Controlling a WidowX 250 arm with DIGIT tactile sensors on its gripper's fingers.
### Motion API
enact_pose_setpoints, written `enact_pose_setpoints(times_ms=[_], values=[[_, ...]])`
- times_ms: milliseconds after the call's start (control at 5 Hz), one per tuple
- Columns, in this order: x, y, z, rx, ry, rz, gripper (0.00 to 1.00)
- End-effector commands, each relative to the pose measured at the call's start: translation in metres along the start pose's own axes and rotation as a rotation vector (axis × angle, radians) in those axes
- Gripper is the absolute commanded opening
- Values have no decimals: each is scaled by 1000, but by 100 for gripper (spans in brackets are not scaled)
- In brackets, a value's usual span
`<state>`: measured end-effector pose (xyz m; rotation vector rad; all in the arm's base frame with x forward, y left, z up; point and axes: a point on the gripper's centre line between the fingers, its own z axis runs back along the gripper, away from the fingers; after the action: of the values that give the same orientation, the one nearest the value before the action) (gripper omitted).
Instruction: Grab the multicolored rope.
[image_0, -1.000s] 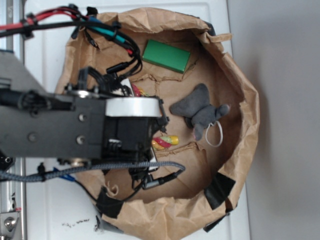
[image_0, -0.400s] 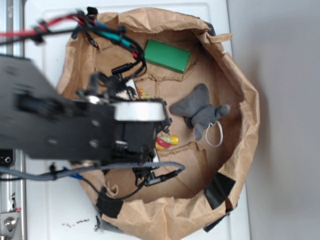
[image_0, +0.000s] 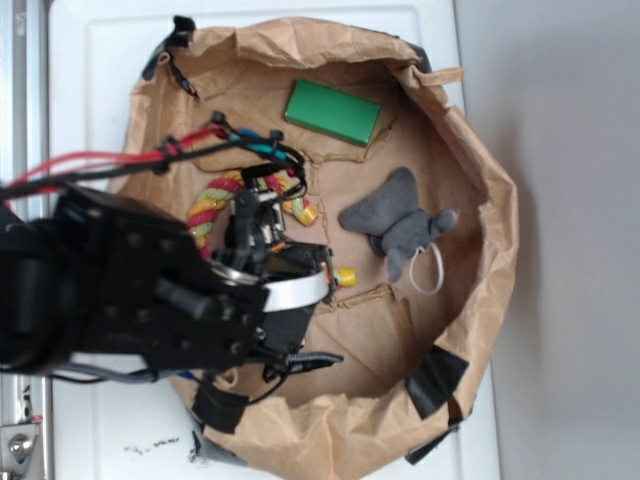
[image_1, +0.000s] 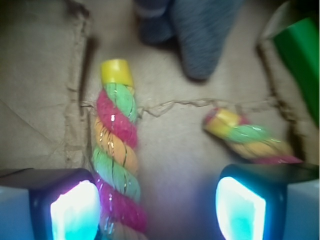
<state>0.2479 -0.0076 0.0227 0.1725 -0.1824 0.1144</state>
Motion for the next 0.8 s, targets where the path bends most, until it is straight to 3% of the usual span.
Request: enact_pose_setpoints(times_ms=[0,600], values=[[-2,-8,-18,30,-36,13,0],[25,1,49,-81,57,82,0]])
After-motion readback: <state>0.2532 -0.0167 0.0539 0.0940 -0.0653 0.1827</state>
